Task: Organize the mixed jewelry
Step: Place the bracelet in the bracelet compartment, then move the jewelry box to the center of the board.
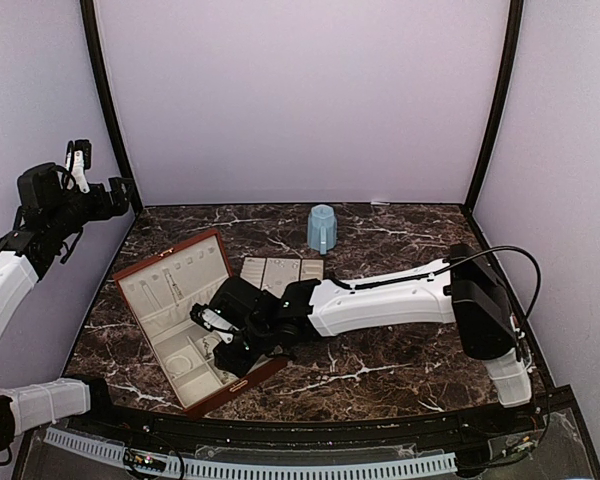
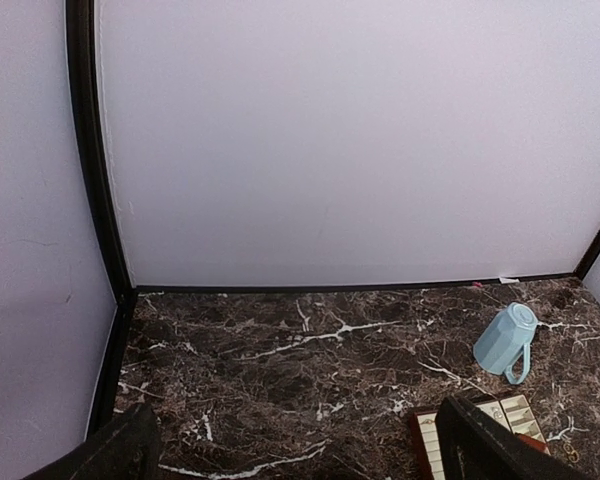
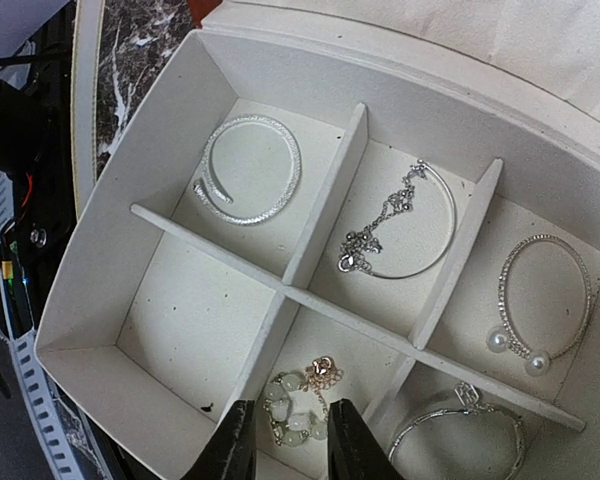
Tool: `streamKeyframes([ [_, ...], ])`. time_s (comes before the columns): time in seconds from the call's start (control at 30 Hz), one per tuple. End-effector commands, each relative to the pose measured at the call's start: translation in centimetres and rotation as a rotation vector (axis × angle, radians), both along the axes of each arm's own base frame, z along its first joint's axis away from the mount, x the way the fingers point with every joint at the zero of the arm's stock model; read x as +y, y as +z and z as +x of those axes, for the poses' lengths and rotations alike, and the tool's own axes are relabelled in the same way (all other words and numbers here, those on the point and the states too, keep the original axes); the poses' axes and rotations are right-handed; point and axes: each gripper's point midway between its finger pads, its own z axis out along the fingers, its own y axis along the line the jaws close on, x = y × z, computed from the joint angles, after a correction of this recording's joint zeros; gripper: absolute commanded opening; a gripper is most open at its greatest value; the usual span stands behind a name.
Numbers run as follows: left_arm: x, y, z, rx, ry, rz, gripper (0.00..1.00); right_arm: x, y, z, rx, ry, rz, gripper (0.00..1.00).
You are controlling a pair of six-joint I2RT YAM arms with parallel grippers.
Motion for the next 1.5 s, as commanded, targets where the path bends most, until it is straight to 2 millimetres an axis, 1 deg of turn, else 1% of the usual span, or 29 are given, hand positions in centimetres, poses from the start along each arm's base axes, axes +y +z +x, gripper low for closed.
streamKeyframes([
  [0.0,0.0,-0.2,0.1,-0.01,0.001,0.014,0.99,0.6,0.2,-0.1,-0.011,0.002,0.012,0.29],
  [0.1,0.1,-0.1,0.1,-0.011,0.002,0.016,0.99,0.6,0.3,0.0,-0.017,-0.002,0.015,0.34],
  [0.2,0.1,-0.2,0.1,-0.01,0.004,0.015,0.99,0.6,0.9,0.2,-0.03,-0.008,0.029,0.43],
  [0.3,0.1,-0.2,0.1,-0.009,0.005,0.017,0.99,0.7,1.8,0.4,-0.043,-0.014,0.051,0.52],
  [0.47,0.2,-0.2,0.1,-0.01,0.008,0.018,0.99,0.9,3.4,0.8,-0.068,-0.026,0.084,0.64],
  [0.6,0.2,-0.2,0.1,-0.011,0.012,0.019,0.99,0.8,4.4,1.3,-0.082,-0.038,0.104,0.7],
  [0.77,0.3,-0.2,0.1,-0.012,0.017,0.022,0.99,0.1,6.3,2.8,-0.116,-0.099,0.141,0.76],
  [0.9,0.3,-0.2,0.1,-0.013,0.018,0.024,0.99,-0.8,8.2,4.0,-0.134,-0.151,0.164,0.79],
  [1.0,0.4,-0.2,0.1,-0.012,0.021,0.027,0.99,-1.9,9.0,4.9,-0.139,-0.198,0.167,0.82],
  [1.17,0.5,-0.2,0.1,-0.011,0.025,0.028,0.99,-4.6,8.9,6.4,-0.095,-0.301,0.157,0.83],
  [1.3,0.5,-0.2,0.1,-0.014,0.027,0.03,0.99,-7.3,7.5,7.2,-0.028,-0.397,0.13,0.83],
  [1.4,0.5,-0.1,0.0,-0.018,0.029,0.03,0.99,-9.1,6.3,7.3,0.015,-0.455,0.1,0.84],
  [1.47,0.5,-0.1,0.0,-0.019,0.029,0.03,0.99,-10.4,5.1,7.2,0.046,-0.493,0.066,0.84],
])
